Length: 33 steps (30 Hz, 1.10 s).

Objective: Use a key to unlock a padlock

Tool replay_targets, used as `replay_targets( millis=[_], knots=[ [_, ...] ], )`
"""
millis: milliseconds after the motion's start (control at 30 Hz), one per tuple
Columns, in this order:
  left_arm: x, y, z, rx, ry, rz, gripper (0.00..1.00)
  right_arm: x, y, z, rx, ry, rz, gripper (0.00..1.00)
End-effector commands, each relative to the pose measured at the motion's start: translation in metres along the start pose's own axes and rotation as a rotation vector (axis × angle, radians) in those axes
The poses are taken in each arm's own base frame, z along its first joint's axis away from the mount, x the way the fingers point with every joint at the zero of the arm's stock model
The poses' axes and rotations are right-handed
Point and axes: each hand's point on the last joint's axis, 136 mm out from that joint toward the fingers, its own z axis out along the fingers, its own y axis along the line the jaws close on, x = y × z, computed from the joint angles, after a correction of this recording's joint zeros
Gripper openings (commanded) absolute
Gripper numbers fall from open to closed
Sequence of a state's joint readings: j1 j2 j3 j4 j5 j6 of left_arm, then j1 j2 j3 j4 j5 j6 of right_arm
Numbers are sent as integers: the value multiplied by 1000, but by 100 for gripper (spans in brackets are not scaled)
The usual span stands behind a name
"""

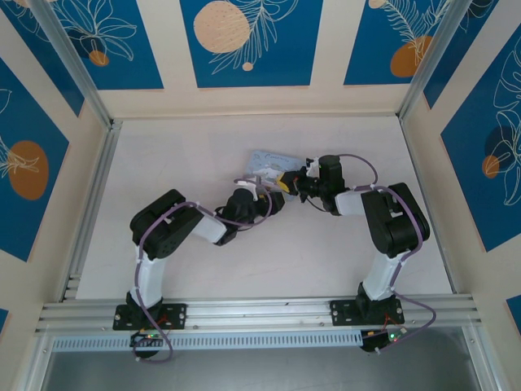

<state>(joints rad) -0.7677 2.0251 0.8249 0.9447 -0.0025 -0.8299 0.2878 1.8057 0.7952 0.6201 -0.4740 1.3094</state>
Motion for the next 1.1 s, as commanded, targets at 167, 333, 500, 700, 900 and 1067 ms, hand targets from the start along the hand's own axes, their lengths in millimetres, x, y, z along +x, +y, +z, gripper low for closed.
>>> replay_targets(
  millis=[167, 333, 500, 700, 900, 1067],
  knots=[
    [-7, -5, -5, 39, -30, -25, 71, 6, -24, 6, 63, 28, 63, 0],
    [-4, -8, -2, 40, -17, -9, 67, 5, -26, 6, 66, 26, 68, 0],
    [2, 0, 5, 10, -5, -13, 62, 5, -27, 7, 66, 28, 71, 0],
    [8, 2, 14, 9, 12, -15, 52, 4, -28, 8, 67, 28, 76, 0],
    [11, -1, 13, 7, 4, -25, 57, 3, -28, 9, 65, 30, 77, 0],
    [3, 0, 6, 17, -52, -102, 62, 4, -30, 10, 67, 33, 79, 0]
  ],
)
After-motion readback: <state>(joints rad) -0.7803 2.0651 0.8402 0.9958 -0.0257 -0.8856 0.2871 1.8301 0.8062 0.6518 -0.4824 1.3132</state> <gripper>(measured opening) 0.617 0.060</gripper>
